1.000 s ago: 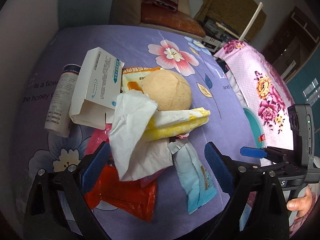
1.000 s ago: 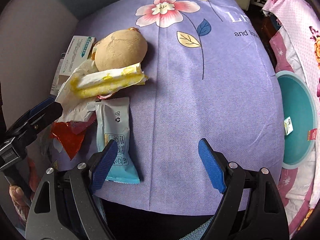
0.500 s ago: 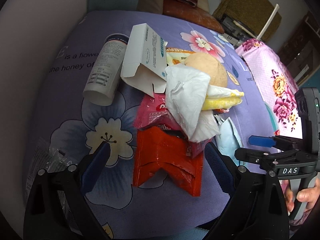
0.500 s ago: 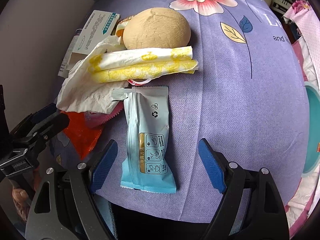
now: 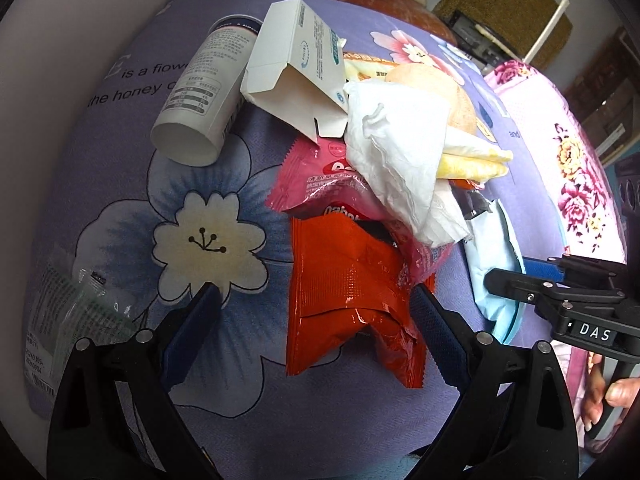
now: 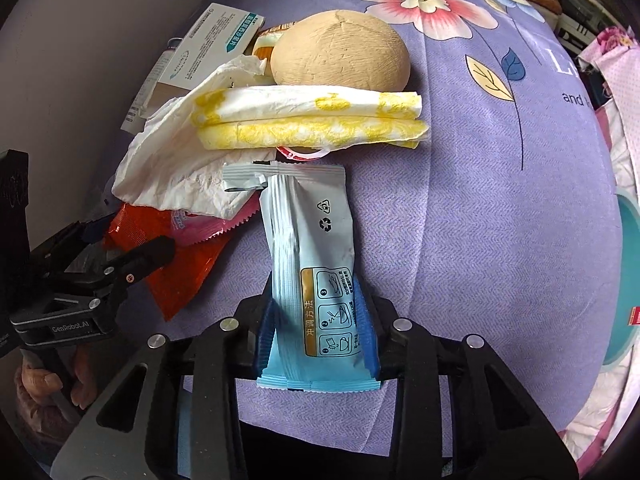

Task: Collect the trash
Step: 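Grasp the red snack wrapper with the left tool while the right tool holds the blue wrapper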

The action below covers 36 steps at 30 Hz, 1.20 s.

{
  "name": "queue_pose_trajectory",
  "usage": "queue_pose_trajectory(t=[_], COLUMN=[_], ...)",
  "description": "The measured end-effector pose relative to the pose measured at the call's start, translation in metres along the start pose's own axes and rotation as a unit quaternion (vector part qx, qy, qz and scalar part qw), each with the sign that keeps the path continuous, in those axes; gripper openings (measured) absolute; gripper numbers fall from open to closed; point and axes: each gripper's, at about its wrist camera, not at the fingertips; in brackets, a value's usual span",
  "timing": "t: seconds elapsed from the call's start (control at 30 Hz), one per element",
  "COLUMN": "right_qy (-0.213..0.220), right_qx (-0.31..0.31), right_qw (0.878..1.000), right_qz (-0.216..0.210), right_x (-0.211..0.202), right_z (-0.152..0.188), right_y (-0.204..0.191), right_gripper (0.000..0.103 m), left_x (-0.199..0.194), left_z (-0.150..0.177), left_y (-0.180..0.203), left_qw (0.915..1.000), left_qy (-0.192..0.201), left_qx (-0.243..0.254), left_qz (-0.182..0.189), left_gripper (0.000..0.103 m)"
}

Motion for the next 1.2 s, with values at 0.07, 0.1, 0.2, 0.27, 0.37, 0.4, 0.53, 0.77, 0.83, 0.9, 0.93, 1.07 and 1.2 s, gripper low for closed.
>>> queue_pose_trajectory(t=[0.07, 0.1, 0.2, 0.27, 0.37, 0.4, 0.53, 0.77, 0.83, 0.9, 0.93, 1.07, 1.2], right_qy=[0.009, 0.012, 0.018, 0.02, 0.023, 0.026, 0.039, 0.066, 0.074, 0.082, 0.085, 0.097, 0.11], right_qx=[0.007, 0.011, 0.022, 0.031, 0.038, 0.038, 0.037, 0.042, 0.047, 0.055, 0.059, 0.073, 0.084], right_qw=[1.0, 1.0, 1.0, 0.999, 0.999, 0.999, 0.999, 0.997, 0.996, 0.995, 0.995, 0.993, 0.99], right_qz=[-0.001, -0.002, -0.004, -0.006, -0.009, -0.008, -0.007, -0.011, -0.012, -0.012, -0.013, -0.016, -0.019], right_x=[-0.005, -0.007, -0.011, -0.014, -0.018, -0.019, -0.034, -0.058, -0.065, -0.071, -0.071, -0.075, -0.084], right_z=[0.001, 0.001, 0.003, 0.005, 0.007, 0.007, 0.018, 0.024, 0.025, 0.027, 0.026, 0.023, 0.026], right_y=[0.006, 0.009, 0.019, 0.029, 0.038, 0.04, 0.045, 0.058, 0.064, 0.069, 0.072, 0.083, 0.095], right_gripper=[0.033, 0.033, 0.033, 0.033, 0.033, 0.033, 0.033, 0.033, 0.033, 0.033, 0.033, 0.033, 0.033], left_x=[0.001, 0.001, 0.002, 0.002, 0.002, 0.002, -0.003, -0.023, -0.03, -0.039, -0.043, -0.052, -0.051], left_z=[0.002, 0.003, 0.007, 0.009, 0.009, 0.009, 0.007, 0.004, 0.002, 0.001, 0.0, -0.009, -0.017], left_y=[0.006, 0.009, 0.021, 0.028, 0.036, 0.036, 0.04, 0.054, 0.059, 0.062, 0.065, 0.076, 0.091], left_qw=[1.0, 0.9999, 0.9996, 0.9992, 0.999, 0.9991, 0.999, 0.9979, 0.9973, 0.9967, 0.9964, 0.9952, 0.9945], left_qy=[0.0, 0.002, 0.004, 0.007, 0.007, 0.008, 0.013, 0.03, 0.037, 0.044, 0.048, 0.059, 0.06], left_qx=[0.009, 0.014, 0.028, 0.038, 0.043, 0.042, 0.042, 0.055, 0.059, 0.06, 0.06, 0.065, 0.072], left_qz=[-0.004, -0.005, -0.002, -0.006, -0.004, -0.001, 0.003, 0.019, 0.024, 0.032, 0.036, 0.042, 0.047], left_gripper=[0.096, 0.096, 0.094, 0.08, 0.068, 0.066, 0.047, 0.046, 0.046, 0.046, 0.046, 0.046, 0.046])
Point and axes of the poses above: each gripper's, at about its wrist camera, not at the fingertips, and x roughly the way its jaws point, y to its right, z to its underside, and after that the axes turned 4 degrees about -y, right-handed
